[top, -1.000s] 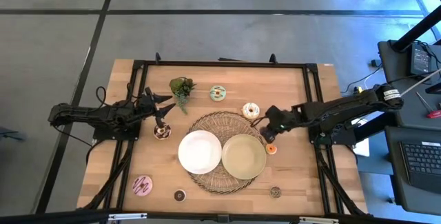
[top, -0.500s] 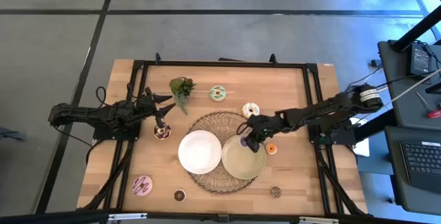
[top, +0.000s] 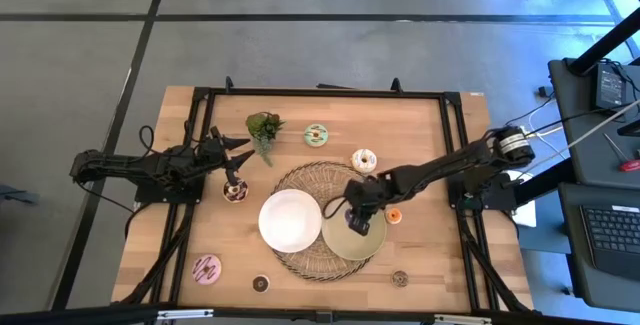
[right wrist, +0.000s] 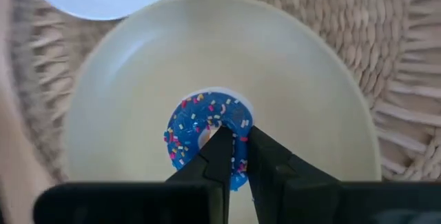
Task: Pick & Place donuts
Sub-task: Put the small purple donut on the brown plate
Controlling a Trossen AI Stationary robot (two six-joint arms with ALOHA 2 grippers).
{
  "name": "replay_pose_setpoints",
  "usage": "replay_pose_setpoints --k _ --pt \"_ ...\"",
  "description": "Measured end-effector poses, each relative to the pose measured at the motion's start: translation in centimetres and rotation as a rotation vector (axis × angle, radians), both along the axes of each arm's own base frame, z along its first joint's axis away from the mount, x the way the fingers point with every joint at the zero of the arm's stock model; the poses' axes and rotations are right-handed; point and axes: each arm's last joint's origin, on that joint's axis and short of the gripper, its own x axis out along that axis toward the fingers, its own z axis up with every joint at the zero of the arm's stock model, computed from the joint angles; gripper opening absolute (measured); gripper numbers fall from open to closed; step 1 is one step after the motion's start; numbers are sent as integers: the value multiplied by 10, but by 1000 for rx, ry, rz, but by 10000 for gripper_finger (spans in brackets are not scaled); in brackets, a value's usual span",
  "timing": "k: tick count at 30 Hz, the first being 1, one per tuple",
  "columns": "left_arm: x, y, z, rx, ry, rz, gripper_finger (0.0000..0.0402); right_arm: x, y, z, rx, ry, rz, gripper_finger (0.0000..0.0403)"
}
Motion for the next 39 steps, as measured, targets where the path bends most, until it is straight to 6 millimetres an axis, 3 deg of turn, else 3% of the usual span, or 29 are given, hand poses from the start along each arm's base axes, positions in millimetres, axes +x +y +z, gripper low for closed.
replay_pose_setpoints --k 8,19,31,39 --pt "0 0 0 0 2 0 180 5 8 -19 25 75 -23 41" --pt "0 0 0 0 3 -1 180 4 8 -21 26 95 -18 44" --pt "0 0 0 0 3 0 179 3 7 -21 18 101 -21 149" --pt "0 0 0 0 3 0 180 5 2 -21 19 101 -35 180"
